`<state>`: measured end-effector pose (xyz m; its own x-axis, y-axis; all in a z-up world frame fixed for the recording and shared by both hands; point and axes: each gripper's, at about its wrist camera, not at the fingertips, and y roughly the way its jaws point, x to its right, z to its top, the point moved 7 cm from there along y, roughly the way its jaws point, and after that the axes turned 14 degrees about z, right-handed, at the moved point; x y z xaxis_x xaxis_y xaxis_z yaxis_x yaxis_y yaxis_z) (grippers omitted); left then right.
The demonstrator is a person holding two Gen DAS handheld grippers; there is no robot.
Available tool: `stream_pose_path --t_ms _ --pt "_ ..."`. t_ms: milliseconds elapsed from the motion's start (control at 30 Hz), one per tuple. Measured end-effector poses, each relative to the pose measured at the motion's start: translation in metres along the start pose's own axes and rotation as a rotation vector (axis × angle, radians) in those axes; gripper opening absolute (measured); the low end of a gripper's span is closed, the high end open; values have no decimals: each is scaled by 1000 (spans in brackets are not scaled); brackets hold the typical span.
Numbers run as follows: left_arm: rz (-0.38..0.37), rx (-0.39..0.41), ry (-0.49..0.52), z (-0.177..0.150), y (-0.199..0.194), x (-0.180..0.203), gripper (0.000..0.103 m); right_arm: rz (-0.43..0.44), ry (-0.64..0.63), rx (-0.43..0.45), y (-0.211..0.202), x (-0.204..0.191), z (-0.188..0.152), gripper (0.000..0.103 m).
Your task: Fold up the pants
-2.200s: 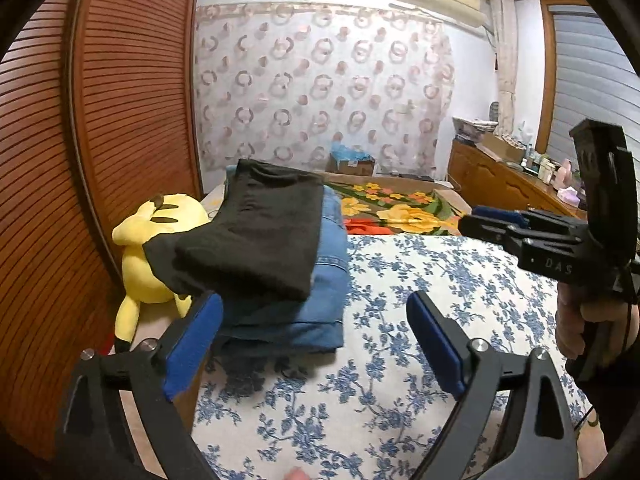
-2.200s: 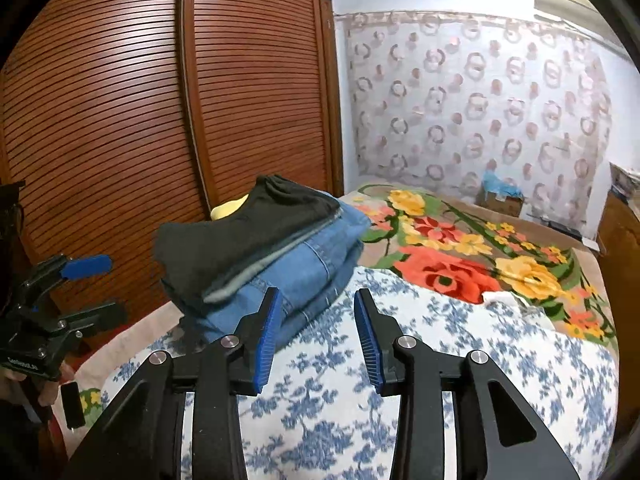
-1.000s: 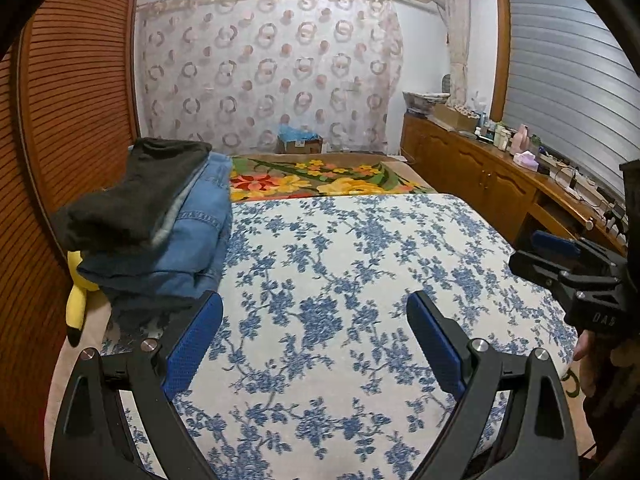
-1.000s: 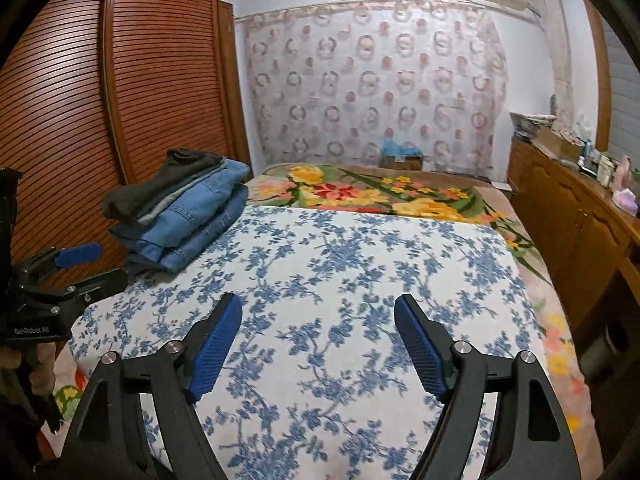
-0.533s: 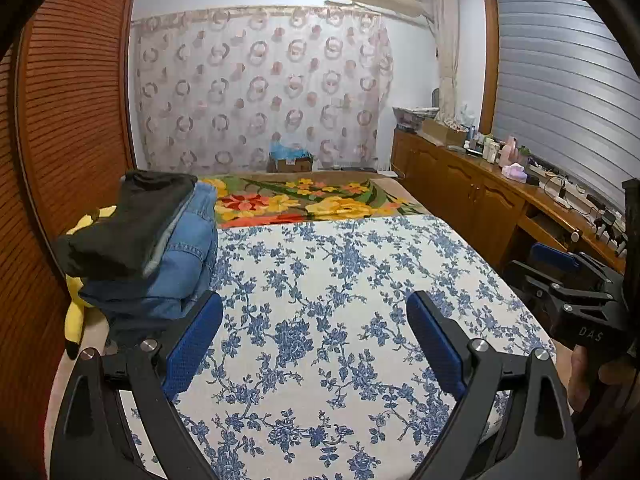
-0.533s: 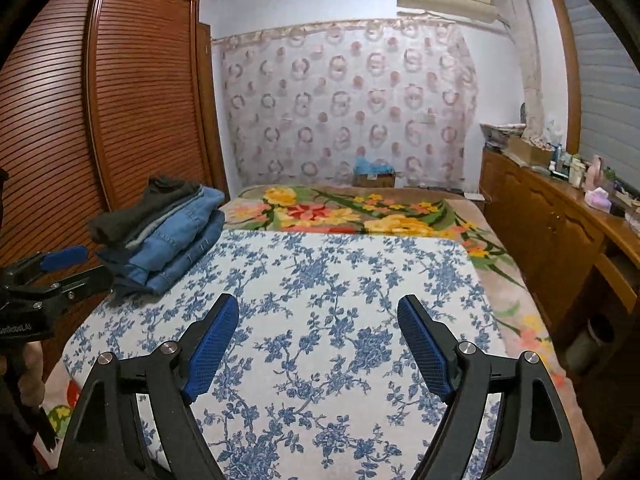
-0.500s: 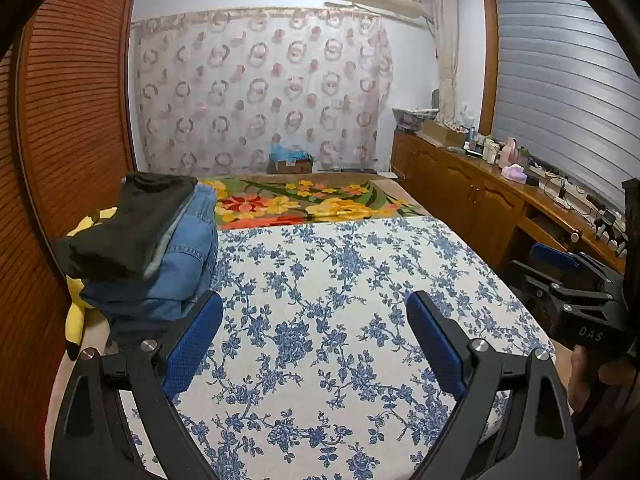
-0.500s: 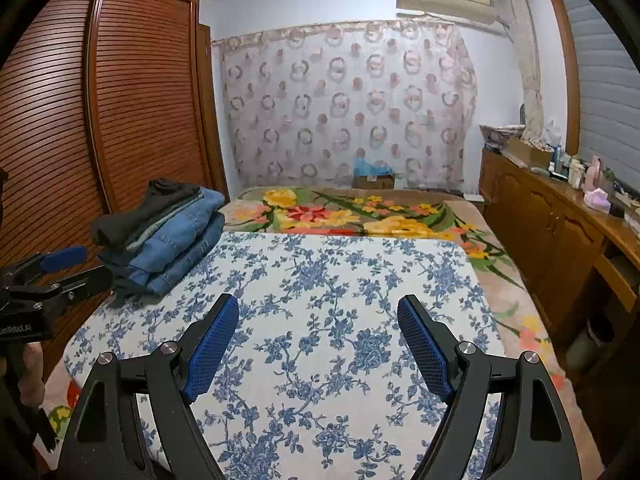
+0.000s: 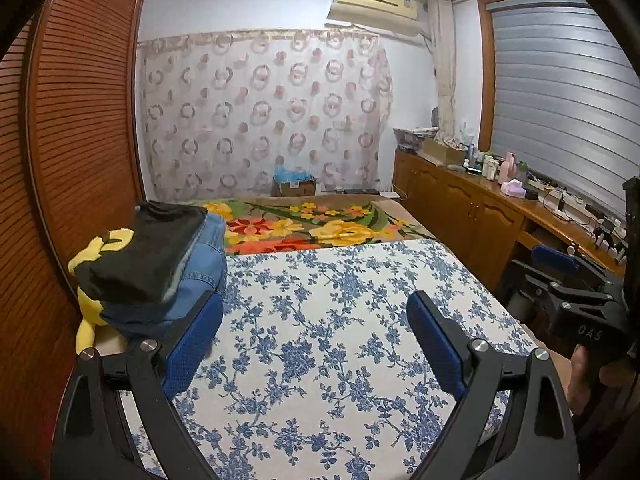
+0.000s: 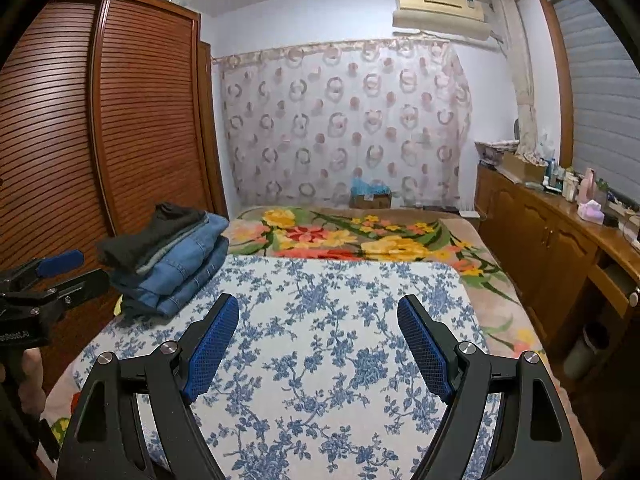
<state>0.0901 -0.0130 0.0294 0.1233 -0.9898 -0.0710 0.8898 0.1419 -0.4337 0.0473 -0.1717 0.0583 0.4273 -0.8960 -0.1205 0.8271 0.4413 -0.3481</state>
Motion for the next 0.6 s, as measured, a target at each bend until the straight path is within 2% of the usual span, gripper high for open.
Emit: stream_pose_path --t_ms 600 --pt "32 45 -14 9 -15 -16 94 -16 -15 59 -7 -3 -6 83"
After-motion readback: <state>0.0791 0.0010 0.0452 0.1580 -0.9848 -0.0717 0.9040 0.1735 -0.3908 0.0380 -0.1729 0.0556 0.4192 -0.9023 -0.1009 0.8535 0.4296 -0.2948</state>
